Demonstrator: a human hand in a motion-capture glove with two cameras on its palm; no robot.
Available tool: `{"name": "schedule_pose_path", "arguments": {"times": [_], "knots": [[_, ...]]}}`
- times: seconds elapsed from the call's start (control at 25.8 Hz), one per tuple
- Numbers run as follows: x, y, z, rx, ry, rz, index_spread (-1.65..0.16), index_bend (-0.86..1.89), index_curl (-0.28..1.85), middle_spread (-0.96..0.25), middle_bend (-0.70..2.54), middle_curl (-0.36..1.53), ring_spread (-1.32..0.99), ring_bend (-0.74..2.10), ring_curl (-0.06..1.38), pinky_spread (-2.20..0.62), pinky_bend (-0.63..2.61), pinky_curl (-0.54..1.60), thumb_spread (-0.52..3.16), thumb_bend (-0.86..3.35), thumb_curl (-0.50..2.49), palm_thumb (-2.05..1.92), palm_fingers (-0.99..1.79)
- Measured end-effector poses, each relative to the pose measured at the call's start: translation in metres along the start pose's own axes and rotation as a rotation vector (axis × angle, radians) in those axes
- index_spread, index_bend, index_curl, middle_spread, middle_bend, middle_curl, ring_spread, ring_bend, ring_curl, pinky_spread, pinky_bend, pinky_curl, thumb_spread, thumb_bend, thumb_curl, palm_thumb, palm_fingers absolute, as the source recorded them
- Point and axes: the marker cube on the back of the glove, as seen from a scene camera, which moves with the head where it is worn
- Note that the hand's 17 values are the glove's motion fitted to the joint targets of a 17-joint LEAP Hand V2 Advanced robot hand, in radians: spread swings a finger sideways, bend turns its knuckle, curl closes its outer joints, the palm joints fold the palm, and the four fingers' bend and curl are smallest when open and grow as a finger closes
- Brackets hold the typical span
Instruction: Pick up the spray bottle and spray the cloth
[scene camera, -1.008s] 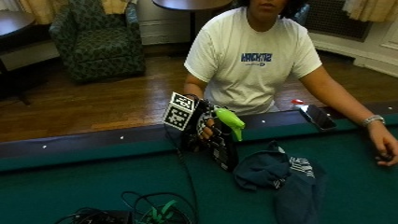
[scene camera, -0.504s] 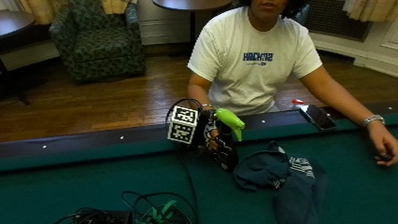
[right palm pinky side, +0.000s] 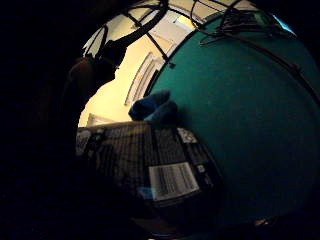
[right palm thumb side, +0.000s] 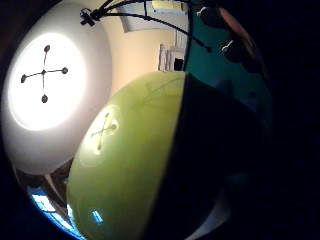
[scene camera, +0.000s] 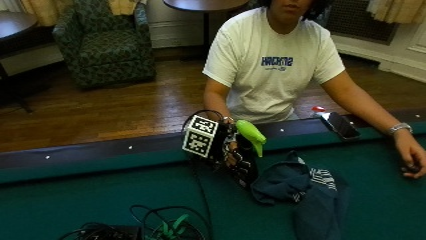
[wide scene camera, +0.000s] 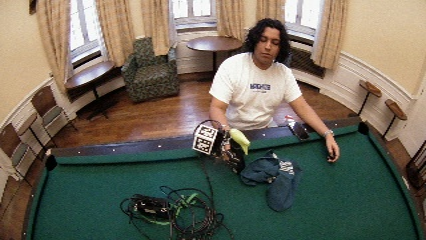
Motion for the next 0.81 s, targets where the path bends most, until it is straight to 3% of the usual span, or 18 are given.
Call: {"name": "schedule_pose_path", "arguments": {"times": [0.35, 0.58, 0.81], "knots": [[-0.002, -0.019, 0.013, 0.003, 0.018, 0.004, -0.37, 0.1, 0.15, -0.19, 0.31, 0.4, -0.17, 0.54, 0.38, 0.07, 0.29, 0.37, 0.92, -0.02, 0.44, 0.91, 0.75], [-0.005, -0.025, 0.018, 0.0, 0.019, 0.0, -0.34, 0.26, 0.23, -0.23, 0.39, 0.43, -0.2, 0.51, 0.35, 0.04, 0.11, 0.29, 0.89, -0.03, 0.45, 0.91, 1.05], [-0.012, -0.026, 0.024, -0.055, -0.005, -0.014, -0.31, 0.3, 0.31, -0.24, 0.41, 0.45, -0.22, 0.51, 0.38, -0.02, 0.15, 0.29, 0.85, -0.03, 0.46, 0.9, 1.17]]}}
